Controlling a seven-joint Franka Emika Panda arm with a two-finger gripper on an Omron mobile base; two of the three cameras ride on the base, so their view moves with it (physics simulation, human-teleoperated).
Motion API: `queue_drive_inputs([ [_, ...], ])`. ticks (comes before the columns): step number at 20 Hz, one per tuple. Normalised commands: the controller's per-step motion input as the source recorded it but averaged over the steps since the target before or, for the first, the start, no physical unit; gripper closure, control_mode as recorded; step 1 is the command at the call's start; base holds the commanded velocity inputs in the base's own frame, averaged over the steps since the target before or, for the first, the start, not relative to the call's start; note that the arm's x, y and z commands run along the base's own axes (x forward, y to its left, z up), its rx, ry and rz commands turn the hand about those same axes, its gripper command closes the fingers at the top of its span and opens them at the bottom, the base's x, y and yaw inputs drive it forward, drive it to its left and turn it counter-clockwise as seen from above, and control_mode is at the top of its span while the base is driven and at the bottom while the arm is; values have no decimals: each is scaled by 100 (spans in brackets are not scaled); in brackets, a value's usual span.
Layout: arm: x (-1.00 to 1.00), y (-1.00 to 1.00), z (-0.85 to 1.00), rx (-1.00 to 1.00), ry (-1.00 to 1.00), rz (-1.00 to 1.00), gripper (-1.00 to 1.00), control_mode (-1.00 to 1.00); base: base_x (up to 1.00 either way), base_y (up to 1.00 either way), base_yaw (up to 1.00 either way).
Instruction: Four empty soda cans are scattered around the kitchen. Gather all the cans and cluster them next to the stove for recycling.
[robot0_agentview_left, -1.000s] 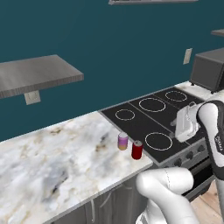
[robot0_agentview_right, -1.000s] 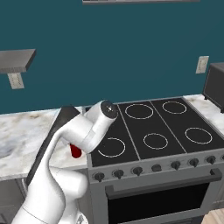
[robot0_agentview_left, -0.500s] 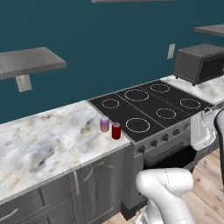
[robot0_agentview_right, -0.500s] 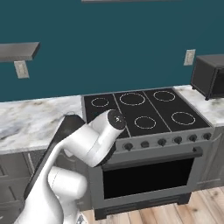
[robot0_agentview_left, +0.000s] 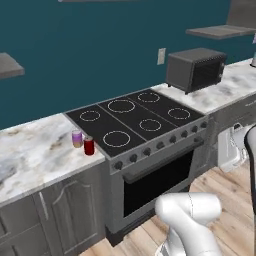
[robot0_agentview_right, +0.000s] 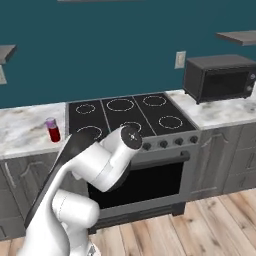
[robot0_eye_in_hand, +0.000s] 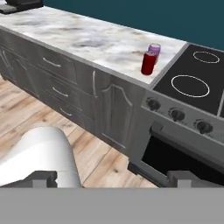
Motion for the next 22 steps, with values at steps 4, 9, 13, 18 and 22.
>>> queue_drive_inputs([
  [4, 0, 0, 0, 0, 0, 0, -100, 100, 17, -98, -16],
  [9, 0, 0, 0, 0, 0, 0, -100, 100, 27, -88, -19],
  [13, 0, 0, 0, 0, 0, 0, -100, 100, 0, -9, -49],
  [18, 0, 0, 0, 0, 0, 0, -100, 100, 0, 0, -50],
  [22, 0, 0, 0, 0, 0, 0, -100, 100, 0, 0, -50],
])
